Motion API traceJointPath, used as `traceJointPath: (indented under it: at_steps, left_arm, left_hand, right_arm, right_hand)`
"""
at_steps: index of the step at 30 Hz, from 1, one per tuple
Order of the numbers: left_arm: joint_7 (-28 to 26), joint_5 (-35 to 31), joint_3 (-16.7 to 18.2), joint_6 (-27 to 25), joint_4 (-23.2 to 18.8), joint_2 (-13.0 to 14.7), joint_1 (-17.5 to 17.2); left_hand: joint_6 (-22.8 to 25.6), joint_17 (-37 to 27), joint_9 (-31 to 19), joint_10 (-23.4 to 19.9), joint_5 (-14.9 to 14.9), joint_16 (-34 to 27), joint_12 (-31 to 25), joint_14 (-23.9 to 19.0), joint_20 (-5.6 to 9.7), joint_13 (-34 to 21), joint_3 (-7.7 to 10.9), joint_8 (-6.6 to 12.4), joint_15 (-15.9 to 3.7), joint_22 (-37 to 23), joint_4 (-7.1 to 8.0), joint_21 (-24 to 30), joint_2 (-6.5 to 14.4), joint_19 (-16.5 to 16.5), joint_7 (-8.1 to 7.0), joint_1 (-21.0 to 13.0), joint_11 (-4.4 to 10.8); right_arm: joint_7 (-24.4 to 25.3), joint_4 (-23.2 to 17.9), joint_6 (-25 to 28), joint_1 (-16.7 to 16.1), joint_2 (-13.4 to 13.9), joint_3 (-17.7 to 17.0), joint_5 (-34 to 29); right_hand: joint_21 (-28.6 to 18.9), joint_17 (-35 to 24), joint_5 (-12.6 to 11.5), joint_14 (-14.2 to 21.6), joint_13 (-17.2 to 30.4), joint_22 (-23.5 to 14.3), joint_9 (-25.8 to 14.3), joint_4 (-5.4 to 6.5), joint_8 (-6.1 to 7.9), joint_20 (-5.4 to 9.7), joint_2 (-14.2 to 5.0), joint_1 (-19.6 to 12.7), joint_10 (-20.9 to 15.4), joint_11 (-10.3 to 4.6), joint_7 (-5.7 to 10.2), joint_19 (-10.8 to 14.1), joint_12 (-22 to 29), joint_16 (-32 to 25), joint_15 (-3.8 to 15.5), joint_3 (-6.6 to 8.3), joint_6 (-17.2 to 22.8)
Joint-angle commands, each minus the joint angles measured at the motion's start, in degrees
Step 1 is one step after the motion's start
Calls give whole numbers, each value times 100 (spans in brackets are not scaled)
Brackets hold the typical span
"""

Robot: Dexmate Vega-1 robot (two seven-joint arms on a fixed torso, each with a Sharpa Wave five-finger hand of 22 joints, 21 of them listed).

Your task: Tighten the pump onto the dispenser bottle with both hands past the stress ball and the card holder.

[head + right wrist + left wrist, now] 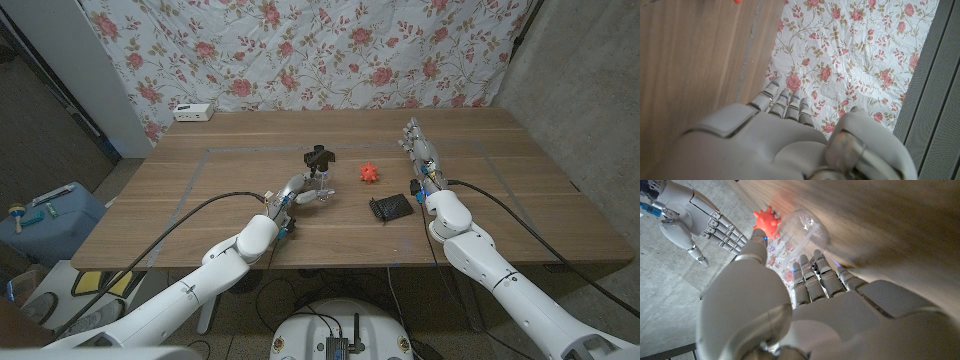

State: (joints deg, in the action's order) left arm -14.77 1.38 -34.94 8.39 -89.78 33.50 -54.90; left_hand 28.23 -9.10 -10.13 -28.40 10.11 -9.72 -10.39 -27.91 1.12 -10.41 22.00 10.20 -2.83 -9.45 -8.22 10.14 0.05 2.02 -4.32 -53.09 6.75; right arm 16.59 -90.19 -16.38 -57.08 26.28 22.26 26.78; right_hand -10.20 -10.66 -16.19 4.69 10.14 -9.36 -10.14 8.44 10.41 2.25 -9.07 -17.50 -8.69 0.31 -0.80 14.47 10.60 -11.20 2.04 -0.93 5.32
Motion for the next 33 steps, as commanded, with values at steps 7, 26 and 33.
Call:
traceJointPath:
  at_steps: [7,26,33]
  left_arm:
    - [-26,-14,-34,-57,33,-18,53]
    - [94,63,-42,-69,26,29,80]
    - [177,139,-37,-165,-7,69,73]
  left_hand:
    - [29,-13,-16,80,-1,-21,-18,58,-60,2,-17,10,-603,-23,-11,46,65,6,-149,-33,-12]
    - [-126,-15,-13,271,3,-1,8,216,-103,2,-73,-15,-558,-21,-36,53,15,16,-231,-20,-19]
    - [-314,-19,-10,449,18,13,31,373,-141,5,-138,-44,-478,-19,-51,49,-85,8,-197,2,-40]
  right_arm:
    - [16,54,-34,14,-17,2,-4]
    - [81,35,-10,-10,-14,0,-41]
    - [112,36,14,-21,-26,7,-45]
  right_hand:
    - [-46,-14,-35,-20,18,-8,-2,-25,41,450,0,28,-12,-24,39,-9,15,19,120,6,46]
    - [-46,-13,-35,-19,20,-9,-3,-42,45,407,-1,31,-5,-36,90,-3,13,18,118,34,71]
    - [-45,-13,-36,-20,21,-10,-4,-50,44,396,-1,33,-67,-18,109,-2,36,18,119,49,75]
